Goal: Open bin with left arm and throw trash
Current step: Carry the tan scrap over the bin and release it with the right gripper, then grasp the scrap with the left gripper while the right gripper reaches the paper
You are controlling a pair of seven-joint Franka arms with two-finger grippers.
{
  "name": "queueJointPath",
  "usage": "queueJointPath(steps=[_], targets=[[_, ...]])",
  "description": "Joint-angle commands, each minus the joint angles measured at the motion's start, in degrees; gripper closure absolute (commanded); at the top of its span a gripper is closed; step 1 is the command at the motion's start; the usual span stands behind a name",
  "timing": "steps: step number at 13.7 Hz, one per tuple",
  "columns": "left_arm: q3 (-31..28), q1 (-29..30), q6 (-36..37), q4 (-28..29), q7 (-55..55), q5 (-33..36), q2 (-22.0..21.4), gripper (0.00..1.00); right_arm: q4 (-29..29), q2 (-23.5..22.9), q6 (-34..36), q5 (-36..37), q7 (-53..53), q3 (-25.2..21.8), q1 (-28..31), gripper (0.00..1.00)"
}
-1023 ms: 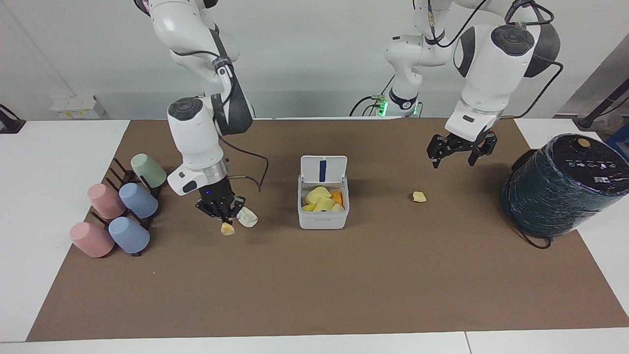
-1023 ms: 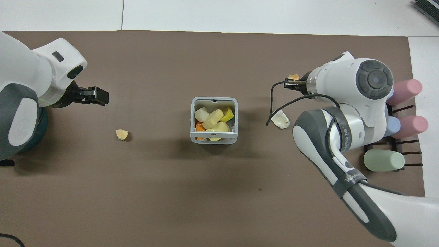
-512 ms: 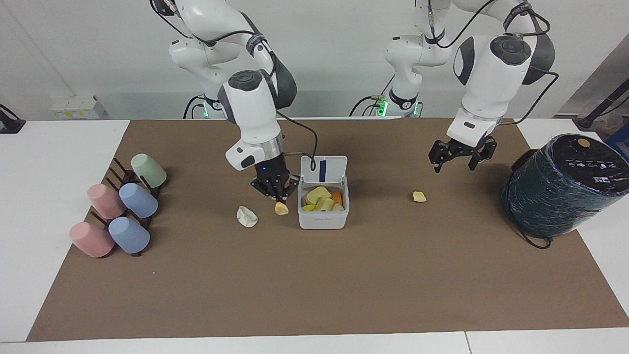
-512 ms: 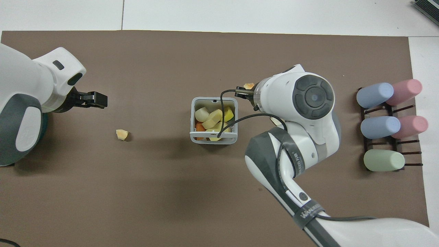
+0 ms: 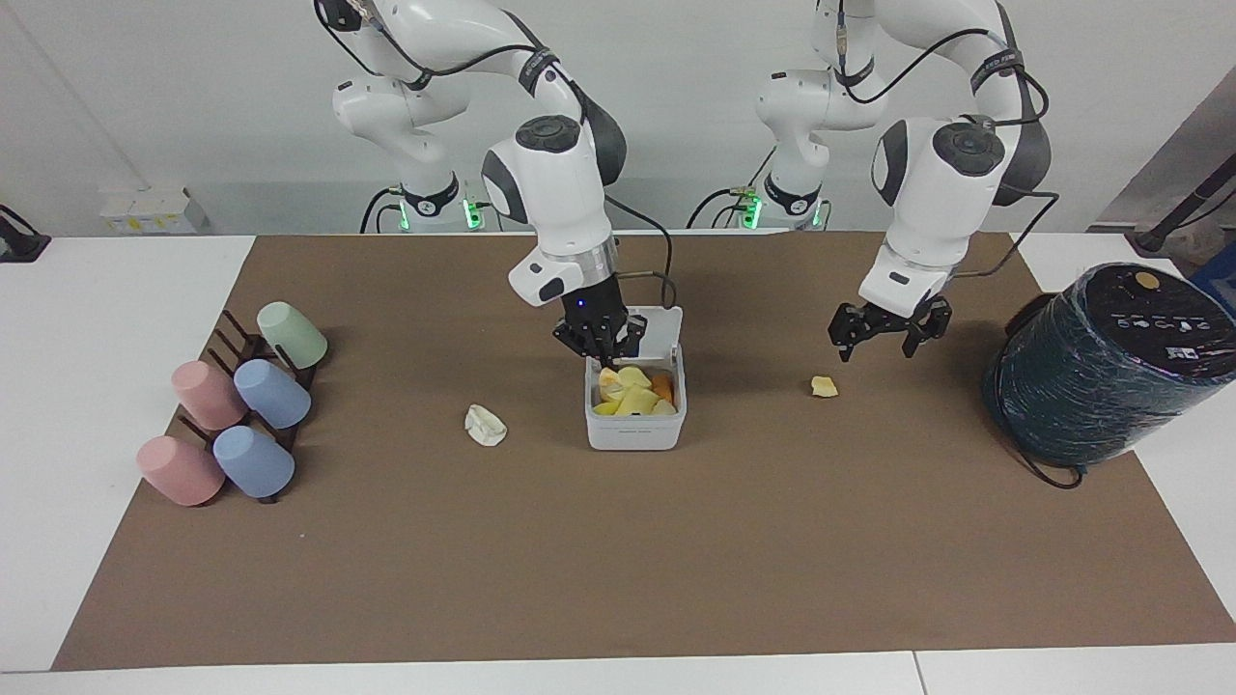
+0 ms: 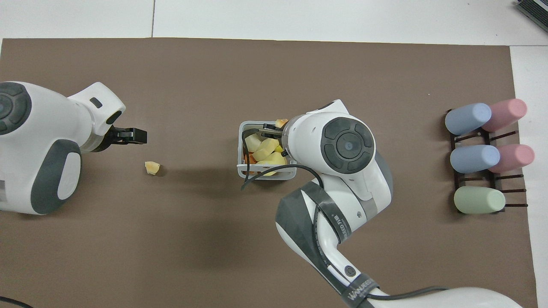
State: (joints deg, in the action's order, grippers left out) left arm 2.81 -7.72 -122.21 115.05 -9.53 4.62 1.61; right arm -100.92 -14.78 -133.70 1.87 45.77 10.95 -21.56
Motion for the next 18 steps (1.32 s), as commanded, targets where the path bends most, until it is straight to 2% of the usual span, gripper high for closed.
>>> queueJointPath(steps=[1,3,4,5,6,11,14,16,18], targets=[[0.2,0.9,-7.5,7.5,0.8,-0.2,-1.9,0.00,0.2,0.6,1.7,-0.2,2.5,1.8,0.6,0.93],[0.2,1.8,-10.2,10.2,0.8,-0.2,-2.1,0.00,0.3,0.8,3.9,-1.7,4.1,2.8,0.6,0.71],[0.2,1.8,-10.4,10.5,0.8,-0.2,-2.1,0.00,0.5,0.8,5.0,-2.3,4.2,2.8,0.6,0.52],[0.2,1.8,-10.9,11.6,0.7,-0.2,-2.1,0.03,0.5,0.8,5.4,-2.7,4.2,2.8,0.7,0.12],[0.2,1.8,-12.3,13.0,0.5,-0.2,-2.2,0.05,0.5,0.8,5.6,-2.7,4.2,2.8,0.8,0.00],[0.2,1.3,-17.6,17.0,-0.8,-0.2,-1.3,0.10,2.5,0.2,5.1,-1.7,2.8,2.5,2.2,0.00],[0.3,0.7,-21.6,17.1,-5.6,-0.2,2.7,0.12,1.8,-0.1,4.9,1.8,-7.9,2.3,6.9,0.00],[0.3,-0.2,-24.8,18.3,-6.9,-0.3,3.9,0.13,-0.9,0.4,4.7,3.2,-14.8,2.3,10.6,0.00],[0.3,-0.3,-25.5,19.2,-6.9,-0.2,4.4,0.13,-4.9,0.5,0.0,3.4,-21.0,2.3,13.3,0.00]])
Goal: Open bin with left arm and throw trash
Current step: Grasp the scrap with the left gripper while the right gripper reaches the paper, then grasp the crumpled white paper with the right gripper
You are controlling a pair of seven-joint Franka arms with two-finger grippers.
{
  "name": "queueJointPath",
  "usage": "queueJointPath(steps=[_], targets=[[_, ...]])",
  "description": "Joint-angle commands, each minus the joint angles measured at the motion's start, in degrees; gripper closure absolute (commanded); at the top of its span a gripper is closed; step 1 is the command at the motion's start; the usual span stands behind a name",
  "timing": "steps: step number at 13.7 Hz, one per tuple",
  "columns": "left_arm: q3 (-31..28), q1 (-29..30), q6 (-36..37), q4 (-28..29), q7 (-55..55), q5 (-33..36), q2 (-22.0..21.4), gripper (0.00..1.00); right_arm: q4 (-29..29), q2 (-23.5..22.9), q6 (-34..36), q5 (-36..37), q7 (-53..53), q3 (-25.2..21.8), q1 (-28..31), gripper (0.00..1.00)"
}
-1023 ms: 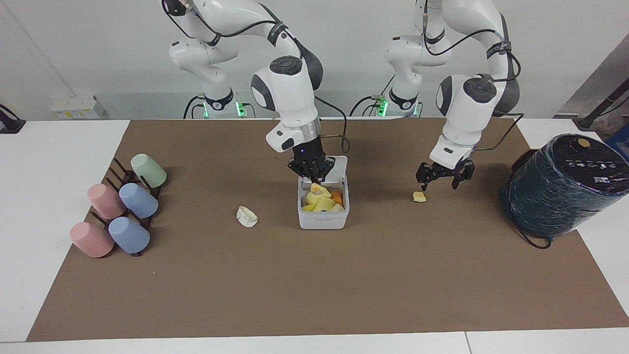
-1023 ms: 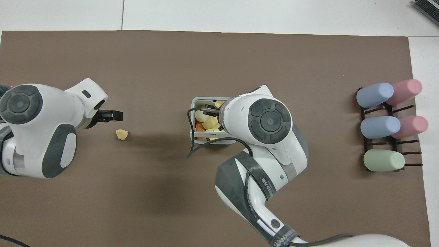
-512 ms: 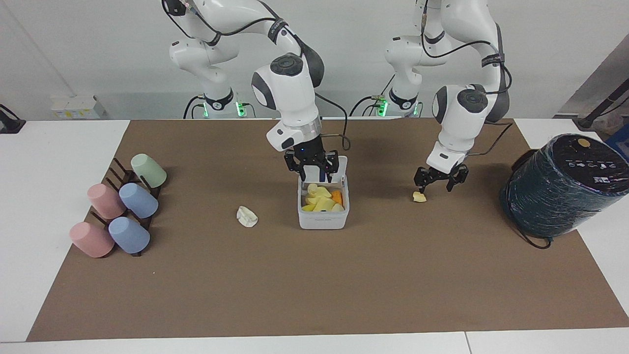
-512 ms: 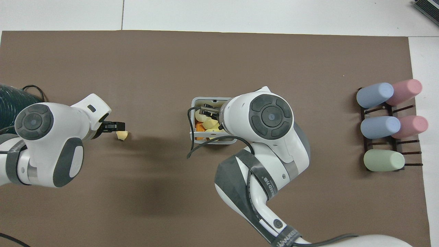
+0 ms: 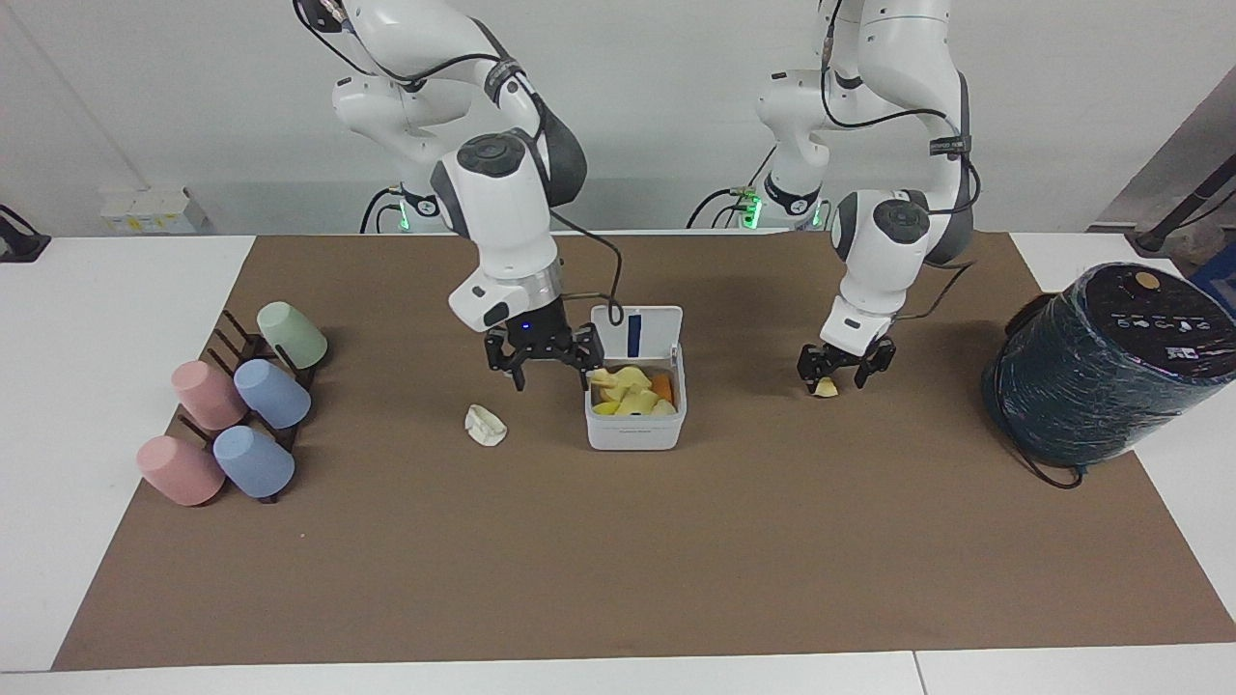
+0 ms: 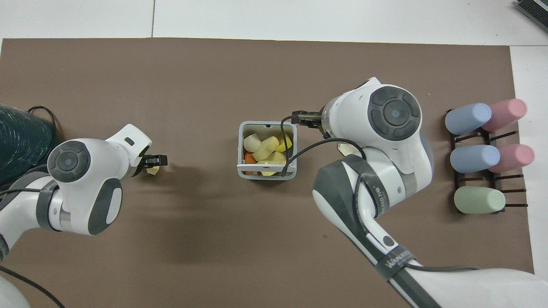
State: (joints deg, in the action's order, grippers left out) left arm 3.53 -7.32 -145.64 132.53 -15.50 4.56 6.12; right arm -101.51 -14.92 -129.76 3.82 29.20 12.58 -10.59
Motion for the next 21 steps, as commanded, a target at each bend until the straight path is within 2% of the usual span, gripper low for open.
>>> queueJointPath(steps=[1,4,7,8,11,12,13,16,19,21], targets=[[-0.5,-0.7,-2.1,1.9,-1.0,-0.2,0.2,0.15,-6.7,0.5,-7.1,1.5,-6.1,0.7,3.0,0.00],[-0.5,-1.9,-2.3,3.3,-1.7,-0.3,1.1,0.17,-14.2,0.9,-13.2,2.2,-11.9,0.6,5.0,0.00],[-0.5,-4.7,-2.1,3.4,-6.8,-0.2,1.1,0.21,-18.6,0.8,-16.9,5.0,-14.7,0.6,7.1,0.18],[-0.5,-5.2,-2.1,3.3,-8.2,-0.2,1.1,0.24,-20.1,0.8,-18.5,5.5,-14.7,0.6,7.4,0.30],[-0.5,-5.5,-2.2,3.2,-8.7,-0.2,1.1,0.40,-21.3,0.9,-19.2,5.6,-14.7,0.6,8.5,0.83],[-0.5,-5.4,-2.2,3.2,-8.7,-0.2,1.2,0.44,-21.3,0.9,-19.3,5.6,-14.7,0.6,8.5,0.94],[-0.5,-5.4,-2.3,3.2,-8.7,-0.2,1.2,0.48,-21.2,0.8,-19.6,5.6,-14.7,0.6,8.5,1.00],[-0.5,-5.3,-2.3,3.0,-8.6,-0.2,1.3,0.68,-20.2,0.5,-19.5,5.6,-14.0,0.8,8.1,1.00],[-0.5,-5.4,-2.2,2.6,-8.5,-0.2,1.4,0.94,-16.5,0.9,-18.4,5.4,-12.2,1.0,7.8,1.00],[-0.5,-5.6,-1.8,0.5,-8.7,-0.2,2.2,1.00,-15.1,1.6,-18.0,5.1,-11.3,1.1,7.7,1.00]])
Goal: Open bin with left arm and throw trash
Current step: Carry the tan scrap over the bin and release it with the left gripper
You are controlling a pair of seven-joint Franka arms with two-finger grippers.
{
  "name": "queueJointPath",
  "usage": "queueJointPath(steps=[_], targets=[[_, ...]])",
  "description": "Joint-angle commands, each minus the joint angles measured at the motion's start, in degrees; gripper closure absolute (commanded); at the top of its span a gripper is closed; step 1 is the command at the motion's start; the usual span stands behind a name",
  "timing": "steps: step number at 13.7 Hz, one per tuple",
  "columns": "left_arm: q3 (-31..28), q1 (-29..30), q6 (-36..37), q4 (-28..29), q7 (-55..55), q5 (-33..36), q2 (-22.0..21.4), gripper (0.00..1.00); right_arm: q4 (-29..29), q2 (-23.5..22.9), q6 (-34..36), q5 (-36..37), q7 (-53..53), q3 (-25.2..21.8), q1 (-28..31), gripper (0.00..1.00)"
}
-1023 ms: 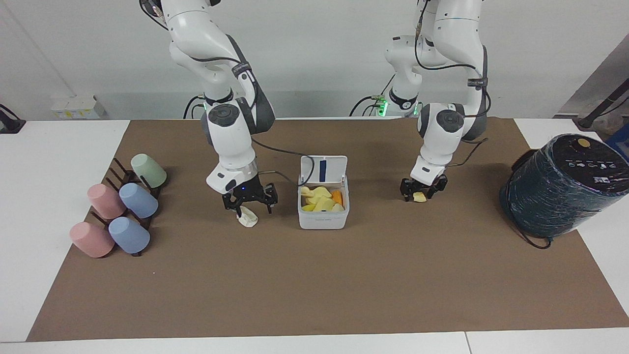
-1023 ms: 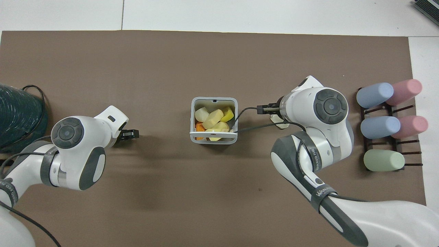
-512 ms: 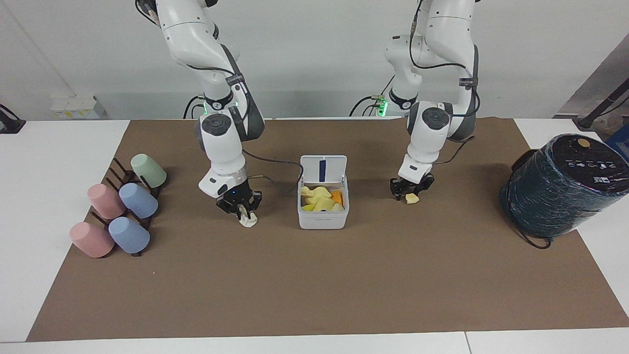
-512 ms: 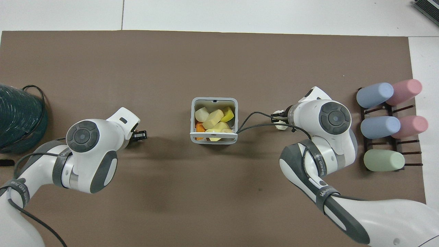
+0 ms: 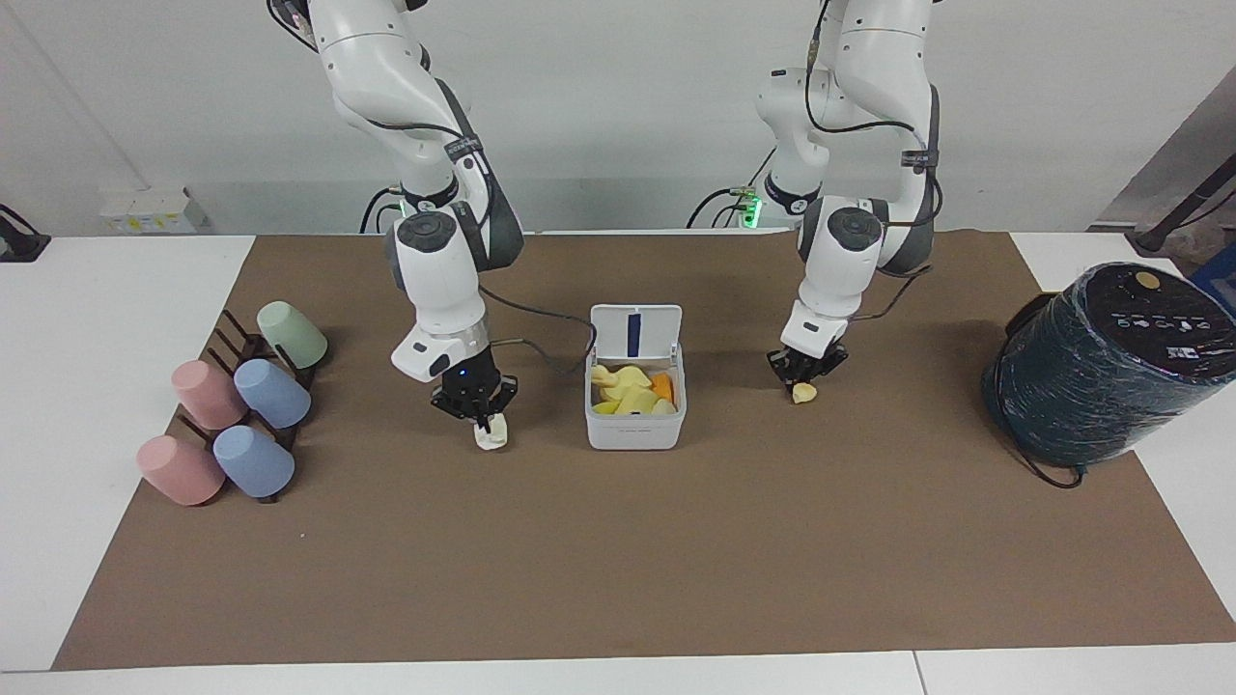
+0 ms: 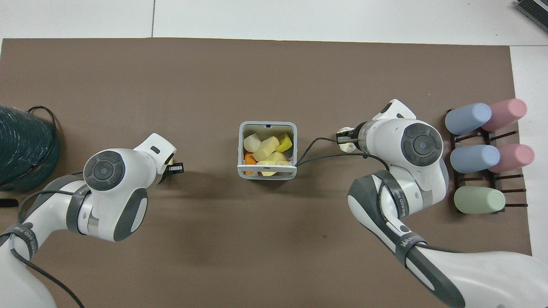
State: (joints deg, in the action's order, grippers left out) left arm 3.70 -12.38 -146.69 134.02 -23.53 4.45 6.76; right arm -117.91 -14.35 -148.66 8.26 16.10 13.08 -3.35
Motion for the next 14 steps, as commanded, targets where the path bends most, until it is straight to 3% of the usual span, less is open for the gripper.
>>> queueJointPath(steps=[1,5,9,14], targets=[[-0.6,-0.6,0.0,-2.4,-0.6,-0.1,1.9,1.00,2.2,1.3,1.3,0.3,2.0,0.6,0.4,1.00],[-0.5,-3.4,6.7,-10.3,-1.9,-0.1,2.9,1.00,6.2,3.2,7.0,0.2,4.7,1.5,0.4,1.00],[-0.2,-9.3,15.5,-21.7,-12.2,-0.1,5.5,1.00,9.2,7.0,14.3,0.0,5.7,1.6,0.4,1.00],[0.0,-17.0,15.6,-29.1,-24.9,-4.1,7.6,1.00,11.7,11.1,21.1,-4.9,5.5,1.8,0.4,1.00]])
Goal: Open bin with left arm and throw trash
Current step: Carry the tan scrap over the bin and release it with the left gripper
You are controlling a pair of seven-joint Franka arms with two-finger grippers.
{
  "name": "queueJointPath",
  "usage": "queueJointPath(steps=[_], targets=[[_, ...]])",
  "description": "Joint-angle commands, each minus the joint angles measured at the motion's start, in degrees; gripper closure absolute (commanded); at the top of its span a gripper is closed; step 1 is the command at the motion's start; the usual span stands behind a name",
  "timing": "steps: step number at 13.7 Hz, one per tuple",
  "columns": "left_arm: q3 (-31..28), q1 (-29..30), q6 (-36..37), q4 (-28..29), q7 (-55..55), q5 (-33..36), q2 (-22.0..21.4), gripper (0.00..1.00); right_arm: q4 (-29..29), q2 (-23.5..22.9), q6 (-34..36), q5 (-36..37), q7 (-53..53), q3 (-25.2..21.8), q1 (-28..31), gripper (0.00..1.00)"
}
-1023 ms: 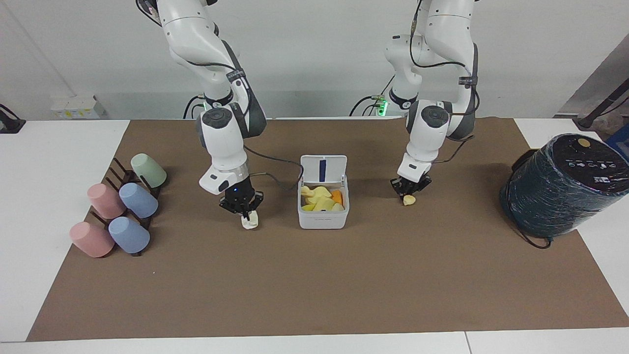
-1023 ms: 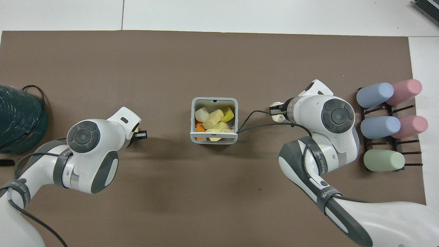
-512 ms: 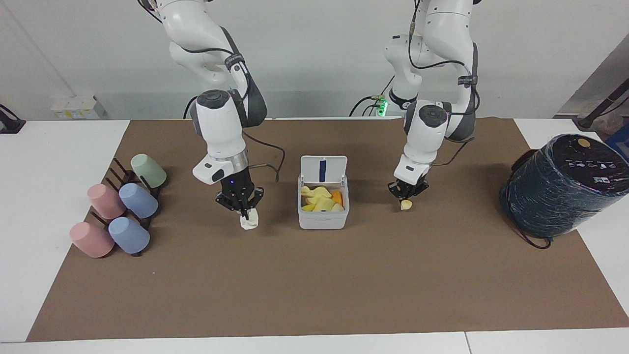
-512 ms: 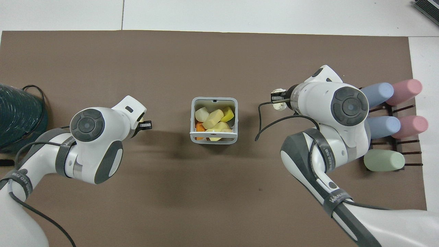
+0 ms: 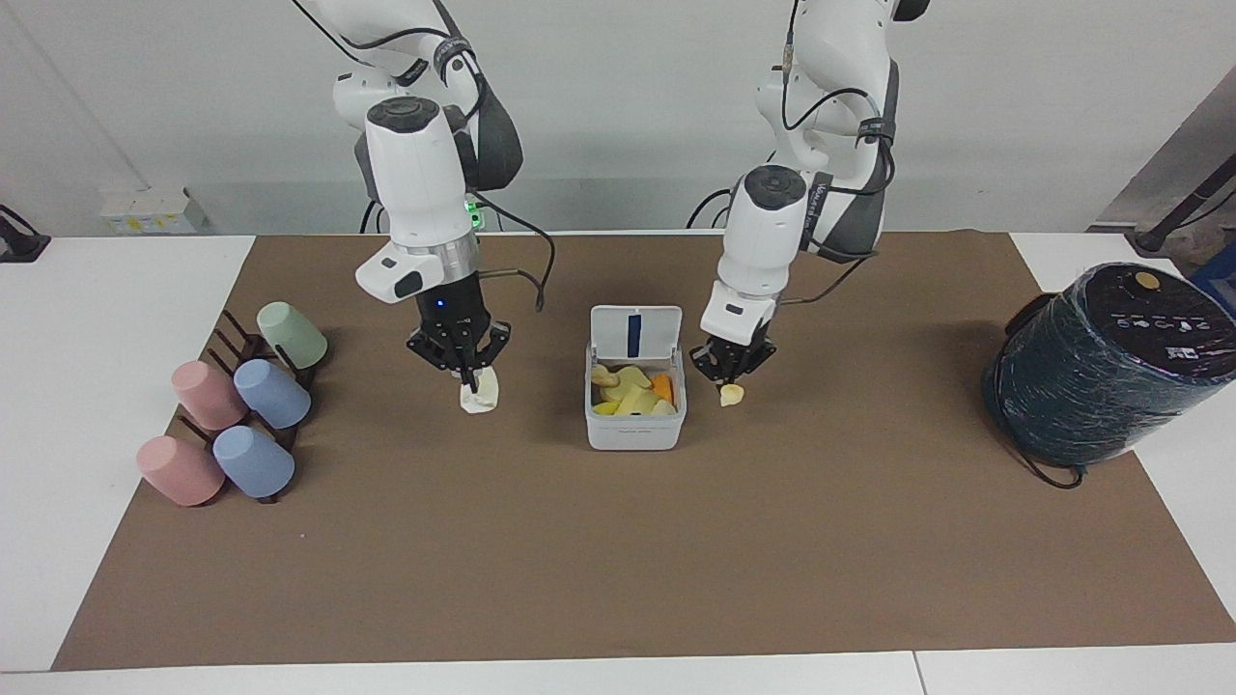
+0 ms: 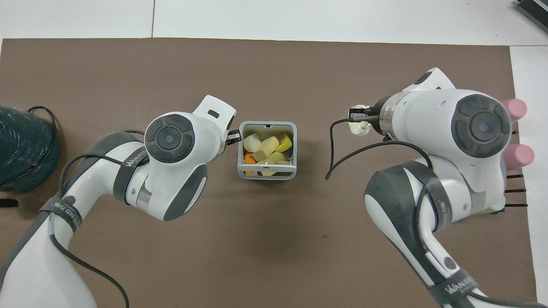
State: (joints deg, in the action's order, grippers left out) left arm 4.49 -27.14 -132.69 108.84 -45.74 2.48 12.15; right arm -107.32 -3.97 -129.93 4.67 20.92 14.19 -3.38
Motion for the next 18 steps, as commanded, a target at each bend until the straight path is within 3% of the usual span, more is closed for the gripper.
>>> queueJointPath(steps=[1,4,5,6,8,15,18], targets=[[-0.8,-3.3,1.1,-4.6,-3.5,-2.9,2.4,1.00,1.3,0.7,2.5,-1.3,0.7,0.7,0.5,1.00],[-0.8,-6.4,0.8,-4.4,-3.6,-3.1,2.5,0.94,1.1,0.8,2.5,-1.3,0.7,0.7,0.5,1.00],[-0.7,-6.6,0.8,-4.5,-3.7,-3.1,2.4,0.80,1.1,0.8,2.5,-1.3,0.7,0.7,0.5,1.00],[-0.8,-6.8,0.8,-4.7,-3.7,-3.1,2.4,0.57,1.1,0.8,2.5,-1.3,0.7,0.7,0.5,1.00],[-0.8,-6.8,1.2,-5.4,-3.6,-3.1,2.4,0.00,1.1,0.8,2.5,-1.3,0.7,0.7,0.5,1.00],[-0.7,-6.1,7.3,-9.1,-3.5,-3.1,1.5,0.00,1.1,0.5,2.1,-1.4,1.0,0.8,-1.5,1.00],[-1.4,-3.5,15.8,-15.2,-2.6,-3.1,1.5,0.00,1.2,-0.3,0.4,-3.9,3.1,0.7,-3.6,1.00]])
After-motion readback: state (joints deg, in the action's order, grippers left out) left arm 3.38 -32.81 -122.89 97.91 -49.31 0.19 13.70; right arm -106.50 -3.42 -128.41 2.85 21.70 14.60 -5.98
